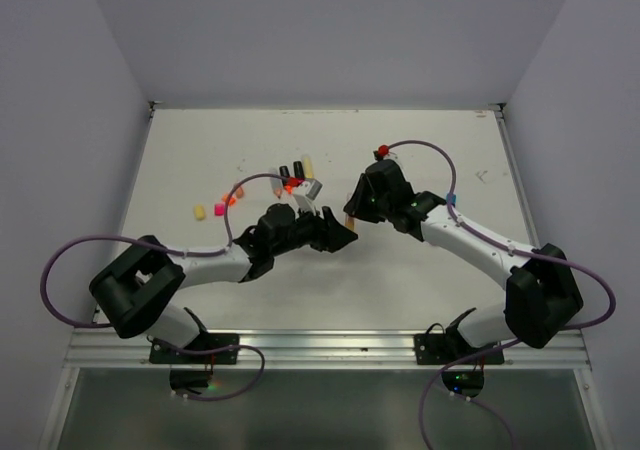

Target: Open the pen caps

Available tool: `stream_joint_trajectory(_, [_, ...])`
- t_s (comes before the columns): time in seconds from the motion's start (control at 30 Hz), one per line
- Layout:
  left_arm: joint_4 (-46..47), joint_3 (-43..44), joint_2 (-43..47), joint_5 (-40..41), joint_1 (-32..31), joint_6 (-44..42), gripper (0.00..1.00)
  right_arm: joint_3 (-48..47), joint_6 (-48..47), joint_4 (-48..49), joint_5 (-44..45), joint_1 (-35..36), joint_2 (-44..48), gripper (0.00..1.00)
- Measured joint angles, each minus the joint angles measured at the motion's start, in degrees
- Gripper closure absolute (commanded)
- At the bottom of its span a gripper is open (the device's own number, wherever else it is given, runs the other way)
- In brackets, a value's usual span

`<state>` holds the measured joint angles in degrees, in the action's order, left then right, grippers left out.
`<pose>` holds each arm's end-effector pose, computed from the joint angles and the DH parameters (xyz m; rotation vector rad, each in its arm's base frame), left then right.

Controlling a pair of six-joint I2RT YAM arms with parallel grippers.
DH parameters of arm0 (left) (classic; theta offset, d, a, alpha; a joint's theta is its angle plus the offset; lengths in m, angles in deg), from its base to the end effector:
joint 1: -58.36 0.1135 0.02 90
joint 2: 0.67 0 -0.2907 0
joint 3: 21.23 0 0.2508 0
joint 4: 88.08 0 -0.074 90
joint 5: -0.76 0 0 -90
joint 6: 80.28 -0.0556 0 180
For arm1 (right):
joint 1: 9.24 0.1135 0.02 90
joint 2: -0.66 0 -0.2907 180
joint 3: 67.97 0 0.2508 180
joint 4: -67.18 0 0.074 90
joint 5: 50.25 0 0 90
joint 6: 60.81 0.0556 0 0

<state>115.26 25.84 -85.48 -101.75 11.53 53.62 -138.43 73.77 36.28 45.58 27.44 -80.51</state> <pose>0.2076 -0.2389 0.2176 0.2231 2.0132 -1.2694 0.2588 0.1857 0.2683 0.2174 2.3608 0.6019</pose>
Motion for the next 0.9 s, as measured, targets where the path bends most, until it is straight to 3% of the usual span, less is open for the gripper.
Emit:
stream_joint_trajectory(0.47, [0.0,3.1,-4.4,1.1,-0.8,0.1,0.50,-0.2,0.9,0.6,0.1,0.5,-0.2,1.00])
stream_joint_trajectory(0.57, [-0.1,3.1,-4.7,1.2,-0.9,0.1,0.61,-0.2,1.0,0.9,0.2,0.5,-0.2,1.00])
stream_joint_trajectory(0.67, [-0.4,3.1,-5.0,1.7,-0.9,0.2,0.80,-0.2,1.0,0.9,0.4,0.5,-0.2,1.00])
stream_joint_trajectory(0.7, [-0.7,3.1,-5.2,2.1,-0.8,0.6,0.97,-0.2,1.0,0.9,0.5,0.5,-0.2,1.00])
stream_joint_trajectory(0.8, [-1.8,3.2,-5.8,3.1,-0.5,1.1,1.00,-0.3,1.0,1.0,0.7,0.5,-0.2,0.99])
stream_joint_trajectory(0.87, [-1.8,3.3,-5.8,3.3,-0.5,1.0,1.00,-0.3,0.9,1.2,0.6,0.4,-0.2,0.84])
stream_joint_trajectory(0.9, [-1.8,3.3,-5.8,3.4,-0.5,1.0,1.00,-0.3,0.8,1.5,0.6,0.4,-0.2,0.69])
